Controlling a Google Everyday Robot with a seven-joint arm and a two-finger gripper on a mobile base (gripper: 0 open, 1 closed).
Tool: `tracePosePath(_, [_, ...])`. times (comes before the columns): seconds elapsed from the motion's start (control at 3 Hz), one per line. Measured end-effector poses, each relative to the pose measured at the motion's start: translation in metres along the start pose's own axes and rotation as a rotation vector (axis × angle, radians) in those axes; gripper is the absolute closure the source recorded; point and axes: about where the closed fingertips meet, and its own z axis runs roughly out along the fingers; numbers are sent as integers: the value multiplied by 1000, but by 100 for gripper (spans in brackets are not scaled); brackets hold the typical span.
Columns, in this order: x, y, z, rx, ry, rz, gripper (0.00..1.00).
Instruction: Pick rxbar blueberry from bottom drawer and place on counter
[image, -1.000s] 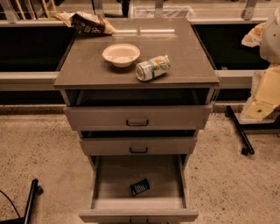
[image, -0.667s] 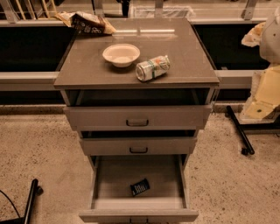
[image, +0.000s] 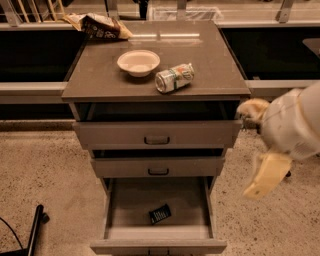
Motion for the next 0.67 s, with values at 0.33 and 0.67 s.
tracePosePath(0.33, [2,29,25,-61,-43,-35,0])
tracePosePath(0.67, [0,28,21,-48,-74,-45,0])
